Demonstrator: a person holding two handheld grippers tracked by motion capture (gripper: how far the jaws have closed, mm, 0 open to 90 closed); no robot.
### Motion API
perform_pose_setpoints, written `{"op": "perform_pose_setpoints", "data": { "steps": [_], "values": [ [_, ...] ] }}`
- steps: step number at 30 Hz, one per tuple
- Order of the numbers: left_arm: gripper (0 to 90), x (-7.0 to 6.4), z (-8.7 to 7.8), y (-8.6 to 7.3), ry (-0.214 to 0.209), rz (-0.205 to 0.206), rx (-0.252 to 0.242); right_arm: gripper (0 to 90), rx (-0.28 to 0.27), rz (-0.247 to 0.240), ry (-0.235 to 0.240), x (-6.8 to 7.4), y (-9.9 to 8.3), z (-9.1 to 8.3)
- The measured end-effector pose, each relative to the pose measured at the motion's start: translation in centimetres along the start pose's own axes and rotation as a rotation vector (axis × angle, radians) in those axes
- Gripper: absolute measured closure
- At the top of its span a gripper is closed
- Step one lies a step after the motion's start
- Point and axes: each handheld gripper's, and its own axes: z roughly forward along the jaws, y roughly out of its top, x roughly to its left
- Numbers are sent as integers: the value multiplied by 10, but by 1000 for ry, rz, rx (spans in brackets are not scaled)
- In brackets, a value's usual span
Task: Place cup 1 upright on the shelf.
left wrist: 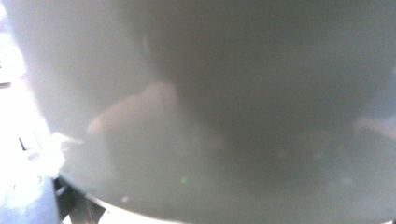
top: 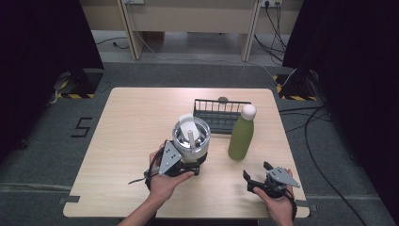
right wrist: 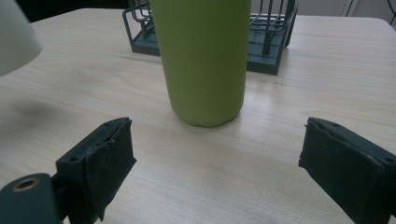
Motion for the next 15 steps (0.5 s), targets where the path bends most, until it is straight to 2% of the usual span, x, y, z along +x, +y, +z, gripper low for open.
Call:
{"op": "perform_pose_setpoints", "data": {
  "steps": [11,15],
  "values": [
    [98,4,28,16,64,-2,-49,95,-1,-1,2,-1,0,0],
    [98,7,37,20,90,-34,-68,95,-4,3,2,0,0,0]
  ]
}}
